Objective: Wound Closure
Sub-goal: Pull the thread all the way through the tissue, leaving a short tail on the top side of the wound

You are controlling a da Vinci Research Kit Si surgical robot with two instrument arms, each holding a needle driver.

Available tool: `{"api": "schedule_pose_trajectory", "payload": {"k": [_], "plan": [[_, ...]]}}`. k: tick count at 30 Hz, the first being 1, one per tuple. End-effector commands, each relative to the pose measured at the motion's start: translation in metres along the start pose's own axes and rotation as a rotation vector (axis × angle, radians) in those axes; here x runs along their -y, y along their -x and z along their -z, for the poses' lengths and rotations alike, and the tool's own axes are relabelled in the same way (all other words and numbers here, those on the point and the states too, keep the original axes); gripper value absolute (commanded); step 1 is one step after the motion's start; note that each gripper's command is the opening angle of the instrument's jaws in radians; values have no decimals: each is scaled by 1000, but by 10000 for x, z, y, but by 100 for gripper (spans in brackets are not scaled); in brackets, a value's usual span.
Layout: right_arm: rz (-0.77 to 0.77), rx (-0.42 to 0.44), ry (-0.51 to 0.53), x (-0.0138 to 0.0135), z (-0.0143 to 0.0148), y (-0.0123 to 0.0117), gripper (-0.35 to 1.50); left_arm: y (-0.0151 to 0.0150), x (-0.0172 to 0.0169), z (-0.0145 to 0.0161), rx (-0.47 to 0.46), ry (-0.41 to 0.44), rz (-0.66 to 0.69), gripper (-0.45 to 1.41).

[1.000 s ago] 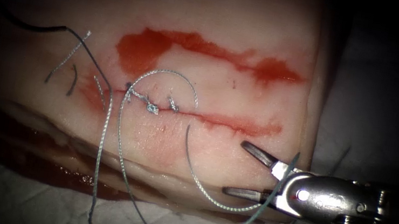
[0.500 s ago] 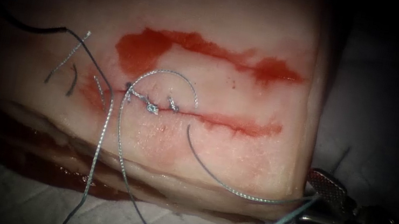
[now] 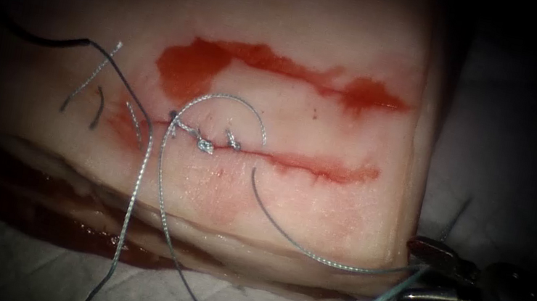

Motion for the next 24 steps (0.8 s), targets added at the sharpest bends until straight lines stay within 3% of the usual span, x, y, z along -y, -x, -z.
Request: {"api": "schedule_pose_trajectory", "payload": {"k": [1,2,3,4,6,7,11,16,24], "plan": [[146,40,39,6,-21,3,88,-2,-7,-3,-3,-3,-1,-45],[146,40,39,6,-21,3,88,-2,-7,-3,-3,-3,-1,-45],[327,75,108,4,-34,9,103,-2,-7,-3,-3,-3,-1,-45],[403,91,143,5,-49,14,101,-2,-7,-3,-3,-3,-1,-45],[468,92,98,7,-61,16,98,-3,-7,-3,-3,-3,-1,-45],[550,82,4,9,-77,15,44,-3,-7,-3,-3,-3,-2,-45],[697,52,-84,16,-100,12,34,-4,-7,-4,-5,-5,-3,-45],[777,-18,-101,26,-119,8,31,-5,-8,-4,-5,-4,2,-45],[813,-62,-107,33,-131,-8,31,-6,-8,-5,-5,-4,1,-45]]}}
